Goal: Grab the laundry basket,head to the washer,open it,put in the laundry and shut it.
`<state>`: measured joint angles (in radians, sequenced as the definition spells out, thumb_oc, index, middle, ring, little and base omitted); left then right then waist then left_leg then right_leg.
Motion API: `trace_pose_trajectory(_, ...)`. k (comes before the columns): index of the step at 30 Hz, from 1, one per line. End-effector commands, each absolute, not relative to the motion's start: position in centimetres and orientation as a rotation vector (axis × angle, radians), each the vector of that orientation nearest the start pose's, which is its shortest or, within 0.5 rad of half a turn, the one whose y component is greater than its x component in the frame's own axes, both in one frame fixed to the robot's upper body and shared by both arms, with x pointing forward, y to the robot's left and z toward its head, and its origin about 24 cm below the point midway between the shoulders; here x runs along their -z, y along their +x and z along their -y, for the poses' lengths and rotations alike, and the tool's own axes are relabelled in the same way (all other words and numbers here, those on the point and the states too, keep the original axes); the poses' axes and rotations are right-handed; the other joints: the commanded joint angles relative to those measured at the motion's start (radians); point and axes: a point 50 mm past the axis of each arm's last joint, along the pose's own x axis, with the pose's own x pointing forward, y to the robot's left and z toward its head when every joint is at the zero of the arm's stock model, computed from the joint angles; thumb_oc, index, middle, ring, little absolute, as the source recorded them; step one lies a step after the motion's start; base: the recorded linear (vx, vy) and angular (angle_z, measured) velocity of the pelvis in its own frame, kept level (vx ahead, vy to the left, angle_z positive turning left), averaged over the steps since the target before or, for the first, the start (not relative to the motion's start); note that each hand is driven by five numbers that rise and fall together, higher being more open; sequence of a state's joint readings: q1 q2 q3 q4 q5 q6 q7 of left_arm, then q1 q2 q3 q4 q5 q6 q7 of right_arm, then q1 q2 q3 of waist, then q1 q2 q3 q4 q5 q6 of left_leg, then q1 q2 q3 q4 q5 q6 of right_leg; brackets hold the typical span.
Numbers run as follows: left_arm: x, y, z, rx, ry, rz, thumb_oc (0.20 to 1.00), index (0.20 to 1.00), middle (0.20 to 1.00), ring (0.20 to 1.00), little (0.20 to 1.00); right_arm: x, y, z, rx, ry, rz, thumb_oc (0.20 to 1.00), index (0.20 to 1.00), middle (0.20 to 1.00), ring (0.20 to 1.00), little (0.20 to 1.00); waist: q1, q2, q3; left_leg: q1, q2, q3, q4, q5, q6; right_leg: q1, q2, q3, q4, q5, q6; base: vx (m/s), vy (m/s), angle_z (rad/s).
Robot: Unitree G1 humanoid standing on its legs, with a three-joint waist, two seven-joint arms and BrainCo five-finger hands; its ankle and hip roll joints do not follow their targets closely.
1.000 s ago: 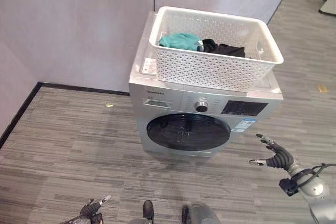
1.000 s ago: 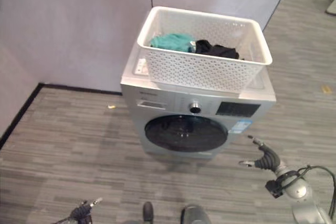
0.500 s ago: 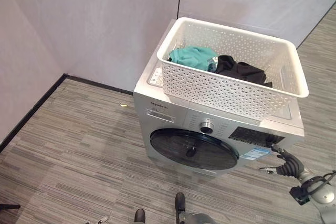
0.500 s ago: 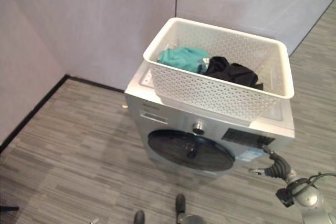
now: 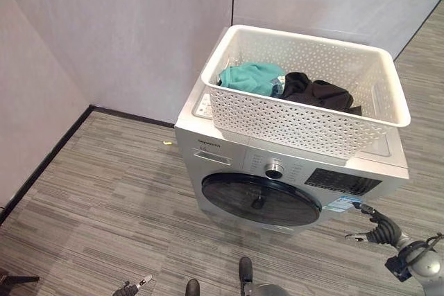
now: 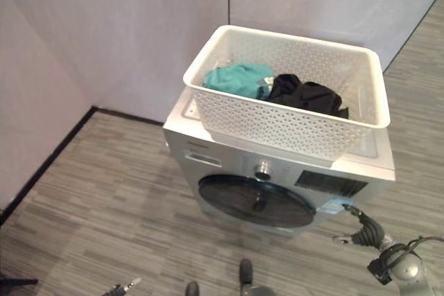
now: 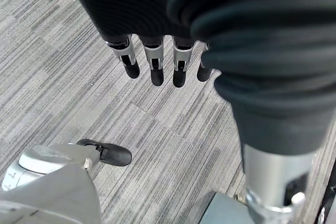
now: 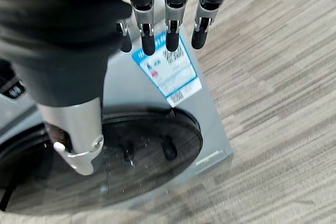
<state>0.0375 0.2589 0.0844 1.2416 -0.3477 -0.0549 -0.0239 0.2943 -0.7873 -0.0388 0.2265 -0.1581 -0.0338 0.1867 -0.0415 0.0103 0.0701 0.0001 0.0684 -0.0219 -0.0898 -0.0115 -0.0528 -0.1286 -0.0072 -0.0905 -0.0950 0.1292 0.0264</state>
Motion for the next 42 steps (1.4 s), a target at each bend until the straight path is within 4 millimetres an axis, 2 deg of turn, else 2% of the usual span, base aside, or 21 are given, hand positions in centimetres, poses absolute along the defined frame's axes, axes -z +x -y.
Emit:
trace_pose_trajectory(1,15.3,8.5,-26.7,-0.435,-0.103,-1.122,1.000,1.000,1.000,1.000,1.000,-3.1,19.1,33.7,-0.137,-1.030,-0.475,1.000,1.000,1.000,1.000,1.000,0.020,-0.036,0.003,-0.052,-0.029,0.019,0.003,0.035,0.000,0.066,-0.041,0.020,0.008,-0.085,0.083,0.00,0.000,0.00)
trace_pose_trajectory(8,15.5,8.6,-26.2,-0.392,-0.066,-1.139,1.000,1.000,1.000,1.000,1.000,-4.0,21.4,34.2,-0.117,-1.137,-0.445,1.000,1.000,1.000,1.000,1.000,0.028,-0.010,0.020,-0.073,-0.036,0.028,0.003,0.038,0.003,0.036,-0.054,0.027,0.008,-0.066,0.094,-0.02,0.018,0.00)
trace_pose_trajectory(12,15.5,9.0,-26.0,-0.390,-0.069,-1.129,1.000,1.000,1.000,1.000,1.000,-3.7,22.2,33.8,-0.124,-1.141,-0.442,1.000,1.000,1.000,1.000,1.000,0.035,-0.007,0.028,-0.089,-0.036,0.032,0.003,0.042,0.003,0.016,-0.058,0.030,0.008,-0.058,0.097,-0.05,0.025,-0.04)
trace_pose_trajectory(15,15.5,9.5,-25.5,-0.363,-0.052,-1.113,1.000,1.000,1.000,1.000,1.000,-2.2,22.8,33.4,-0.133,-1.149,-0.479,1.000,1.000,1.000,1.000,1.000,0.046,-0.005,0.042,-0.107,-0.040,0.024,0.003,0.050,0.005,0.005,-0.062,0.024,0.008,-0.055,0.098,-0.03,0.009,-0.05)
trace_pose_trajectory(25,15.4,9.5,-25.6,-0.354,-0.020,-1.111,1.000,1.000,1.000,1.000,1.000,-0.4,23.5,32.6,-0.119,-1.120,-0.499,1.000,1.000,1.000,1.000,1.000,0.060,0.003,0.043,-0.112,-0.046,0.013,0.003,0.050,0.007,0.001,-0.070,0.016,0.008,-0.056,0.100,0.00,0.004,0.03)
trace_pose_trajectory(29,15.4,9.7,-25.5,-0.352,0.001,-1.101,1.000,1.000,1.000,1.000,1.000,0.6,24.0,31.4,-0.132,-1.130,-0.482,1.000,1.000,1.000,1.000,1.000,0.071,0.007,0.047,-0.118,-0.046,0.011,0.003,0.053,0.007,-0.003,-0.074,0.014,0.008,-0.055,0.103,0.00,0.000,0.00)
trace_pose_trajectory(38,15.4,10.1,-25.0,-0.332,0.030,-1.085,1.000,1.000,1.000,1.000,1.000,2.8,23.7,30.2,-0.172,-1.156,-0.519,1.000,1.000,1.000,1.000,1.000,0.083,0.012,0.049,-0.129,-0.050,-0.002,0.003,0.061,0.004,-0.005,-0.077,0.001,0.008,-0.057,0.103,0.00,0.002,0.03)
trace_pose_trajectory(42,15.4,10.4,-24.8,-0.323,0.033,-1.076,1.000,1.000,1.000,1.000,1.000,3.8,23.2,30.3,-0.192,-1.165,-0.570,1.000,1.000,1.000,1.000,1.000,0.087,0.016,0.048,-0.140,-0.053,-0.013,0.003,0.067,-0.001,-0.008,-0.083,-0.011,0.008,-0.058,0.104,-0.01,-0.001,0.06)
